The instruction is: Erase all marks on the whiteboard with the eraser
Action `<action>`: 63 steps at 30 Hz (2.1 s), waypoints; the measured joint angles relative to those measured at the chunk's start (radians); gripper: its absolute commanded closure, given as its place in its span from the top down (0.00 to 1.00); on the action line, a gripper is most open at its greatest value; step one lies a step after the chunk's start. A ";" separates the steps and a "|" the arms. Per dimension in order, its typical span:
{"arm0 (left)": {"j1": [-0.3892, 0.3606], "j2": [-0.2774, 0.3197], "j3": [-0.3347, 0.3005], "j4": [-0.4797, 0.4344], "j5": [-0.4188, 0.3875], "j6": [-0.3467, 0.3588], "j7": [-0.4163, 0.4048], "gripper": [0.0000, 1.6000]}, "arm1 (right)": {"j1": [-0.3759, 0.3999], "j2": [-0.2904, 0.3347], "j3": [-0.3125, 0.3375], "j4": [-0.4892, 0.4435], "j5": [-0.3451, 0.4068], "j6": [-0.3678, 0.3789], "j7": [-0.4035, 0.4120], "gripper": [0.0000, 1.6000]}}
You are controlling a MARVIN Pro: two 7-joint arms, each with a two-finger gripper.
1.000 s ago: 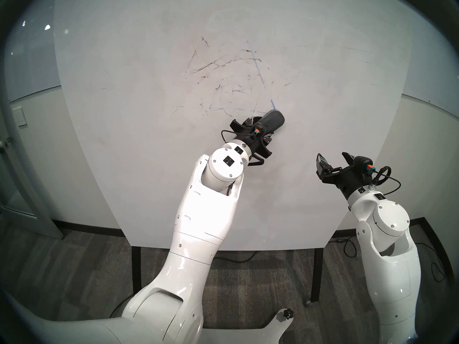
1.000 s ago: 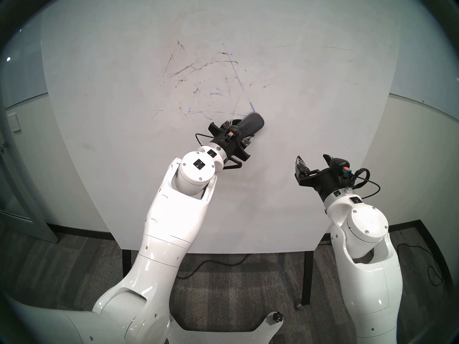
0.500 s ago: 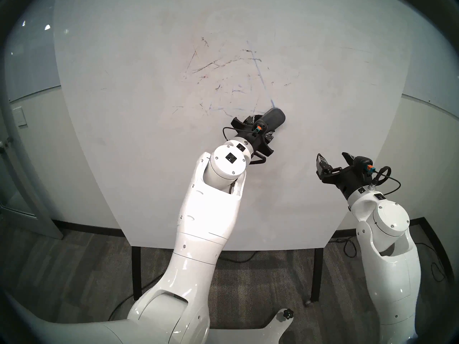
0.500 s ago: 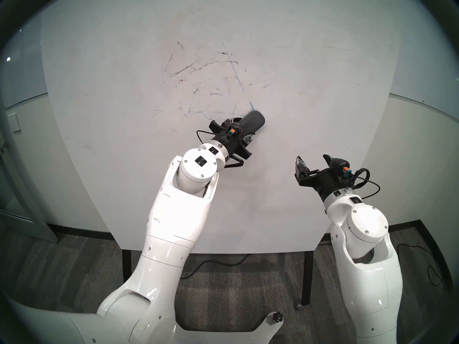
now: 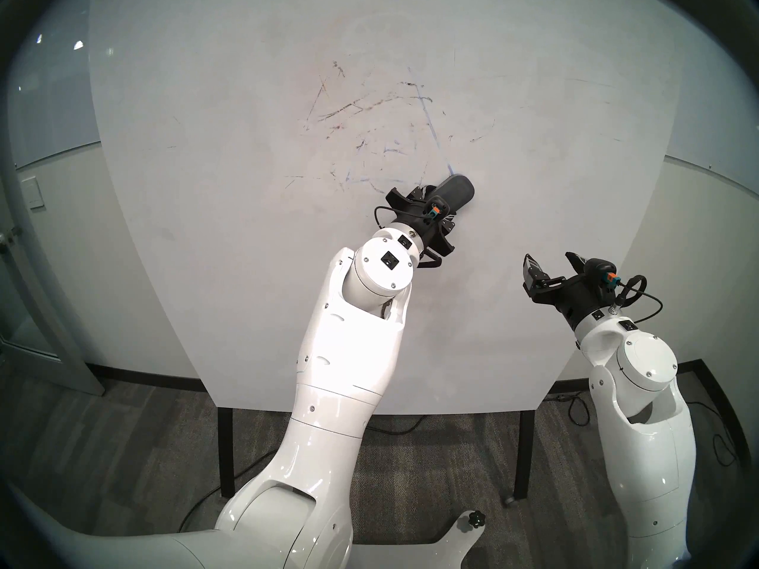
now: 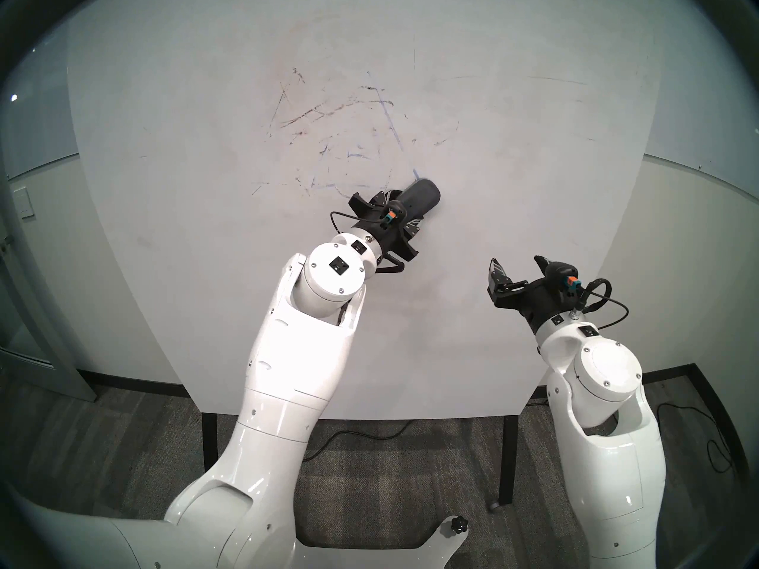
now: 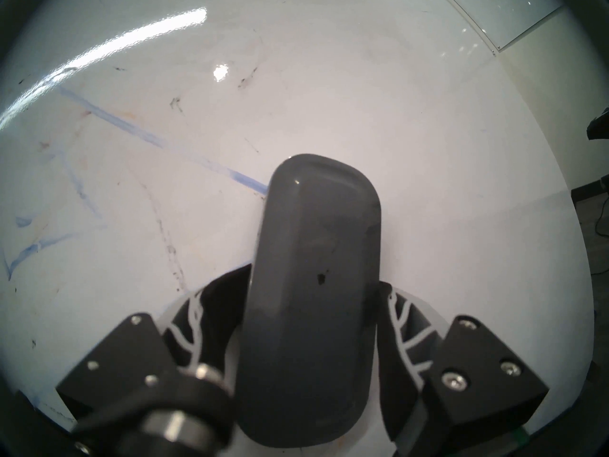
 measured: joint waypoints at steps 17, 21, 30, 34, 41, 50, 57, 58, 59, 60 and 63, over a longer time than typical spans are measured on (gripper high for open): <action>-0.052 -0.038 -0.005 -0.018 0.069 -0.052 0.030 0.00 | 0.000 0.000 0.000 0.000 0.000 0.000 0.000 1.00; -0.073 -0.040 -0.022 -0.020 0.071 -0.080 0.035 0.00 | 0.000 0.000 0.000 0.000 0.000 0.000 0.000 1.00; -0.086 -0.014 -0.066 -0.039 0.053 -0.153 0.039 0.00 | 0.000 0.000 0.000 -0.001 0.000 0.000 0.000 1.00; -0.061 0.004 -0.089 -0.074 0.042 -0.169 0.036 0.00 | 0.000 0.000 0.000 -0.001 0.000 0.000 0.000 1.00; 0.028 0.068 -0.132 -0.152 0.008 -0.162 0.020 0.00 | 0.000 0.000 0.000 -0.001 0.000 0.000 0.000 1.00; 0.140 0.141 -0.191 -0.224 -0.045 -0.129 -0.005 0.00 | 0.000 0.000 0.000 -0.001 0.000 0.000 0.000 1.00; 0.177 0.157 -0.248 -0.267 -0.106 -0.107 0.009 0.00 | 0.000 0.000 0.000 -0.001 0.000 0.000 0.000 1.00; 0.177 0.157 -0.254 -0.271 -0.117 -0.106 0.013 0.00 | 0.000 0.000 0.000 -0.001 0.000 0.000 0.000 1.00; 0.177 0.156 -0.264 -0.276 -0.136 -0.103 0.018 0.00 | 0.000 0.000 0.000 -0.001 0.000 0.000 0.000 1.00; 0.175 0.155 -0.273 -0.279 -0.151 -0.101 0.024 0.00 | 0.000 0.000 0.000 -0.001 0.000 0.000 0.000 1.00; 0.168 0.149 -0.295 -0.287 -0.197 -0.095 0.042 0.00 | 0.000 0.000 0.000 -0.001 0.000 0.000 0.000 1.00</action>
